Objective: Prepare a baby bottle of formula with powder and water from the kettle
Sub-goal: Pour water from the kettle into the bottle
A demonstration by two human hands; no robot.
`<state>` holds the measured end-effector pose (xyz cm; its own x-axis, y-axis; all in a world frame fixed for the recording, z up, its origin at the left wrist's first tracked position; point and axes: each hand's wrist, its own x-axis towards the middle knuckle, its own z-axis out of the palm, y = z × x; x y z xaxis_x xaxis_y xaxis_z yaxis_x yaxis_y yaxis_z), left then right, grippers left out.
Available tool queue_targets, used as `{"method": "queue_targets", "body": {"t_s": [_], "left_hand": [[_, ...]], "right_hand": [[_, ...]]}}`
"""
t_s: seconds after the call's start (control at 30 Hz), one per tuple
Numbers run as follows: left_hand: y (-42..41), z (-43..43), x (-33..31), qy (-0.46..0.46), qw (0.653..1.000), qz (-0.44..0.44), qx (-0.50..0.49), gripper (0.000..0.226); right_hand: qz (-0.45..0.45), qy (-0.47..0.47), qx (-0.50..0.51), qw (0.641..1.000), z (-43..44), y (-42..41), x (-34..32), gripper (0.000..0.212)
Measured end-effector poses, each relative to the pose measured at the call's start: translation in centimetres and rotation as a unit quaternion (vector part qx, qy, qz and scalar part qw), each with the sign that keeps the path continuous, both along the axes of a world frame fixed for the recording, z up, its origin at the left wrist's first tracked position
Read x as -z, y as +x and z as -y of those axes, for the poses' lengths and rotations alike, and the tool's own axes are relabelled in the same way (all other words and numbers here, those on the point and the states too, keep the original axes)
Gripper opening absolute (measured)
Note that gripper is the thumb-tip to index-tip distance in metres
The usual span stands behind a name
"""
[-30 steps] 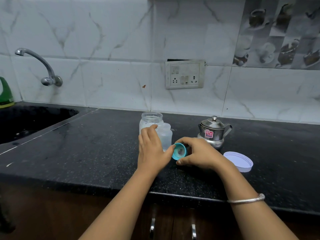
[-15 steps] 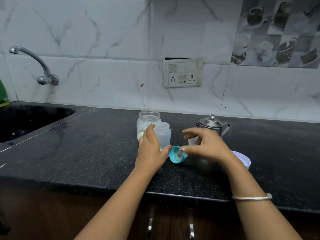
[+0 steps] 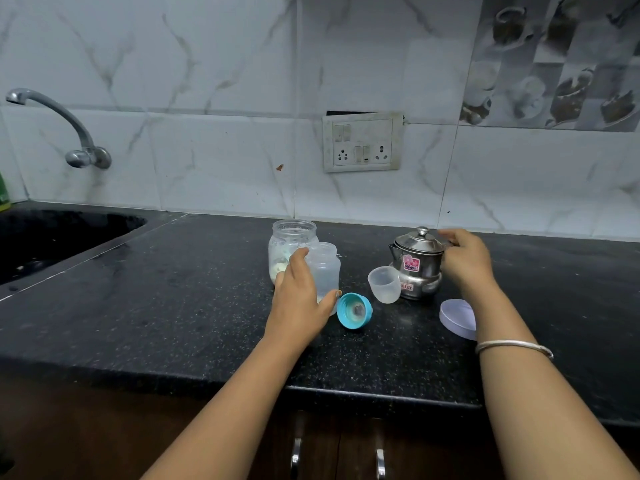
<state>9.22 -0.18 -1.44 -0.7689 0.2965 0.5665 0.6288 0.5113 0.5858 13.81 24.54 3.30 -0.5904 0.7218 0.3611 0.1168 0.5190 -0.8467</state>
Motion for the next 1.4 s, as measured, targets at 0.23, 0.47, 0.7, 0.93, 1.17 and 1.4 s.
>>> {"method": "queue_targets", "body": {"t_s": [0.23,0.47,0.7,0.93,1.17,1.4], "left_hand": [[0.0,0.0,0.0,0.003,1.000,0.001,0.006,0.079],[-0.1,0.0,0.1,0.002,1.000,0.008,0.005,0.080],[-0.2,0.0,0.1,0.009,1.000,0.012,0.011,0.080],[-0.2,0.1,0.2,0.023,0.999,0.019,0.029,0.081],[-0.4,0.2,0.1,0.020,0.999,0.014,0.046,0.077],[-0.3,0.2,0.0,-0.004,0.999,0.004,0.047,0.077]], "right_hand": [[0.035,0.030,0.047,0.998,-0.2,0.0,0.9,0.048],[-0.007,-0.038,0.061,0.997,-0.6,0.0,1.0,0.023],[-0.087,-0.220,0.021,0.971,-1.3,-0.6,1.1,0.025],[-0.143,-0.248,0.086,0.954,-0.5,-1.2,1.2,0.033],[-0.204,-0.263,0.071,0.940,0.4,-2.0,-0.3,0.038],[-0.218,-0.219,-0.016,0.951,2.8,-3.7,-3.0,0.038]]}}
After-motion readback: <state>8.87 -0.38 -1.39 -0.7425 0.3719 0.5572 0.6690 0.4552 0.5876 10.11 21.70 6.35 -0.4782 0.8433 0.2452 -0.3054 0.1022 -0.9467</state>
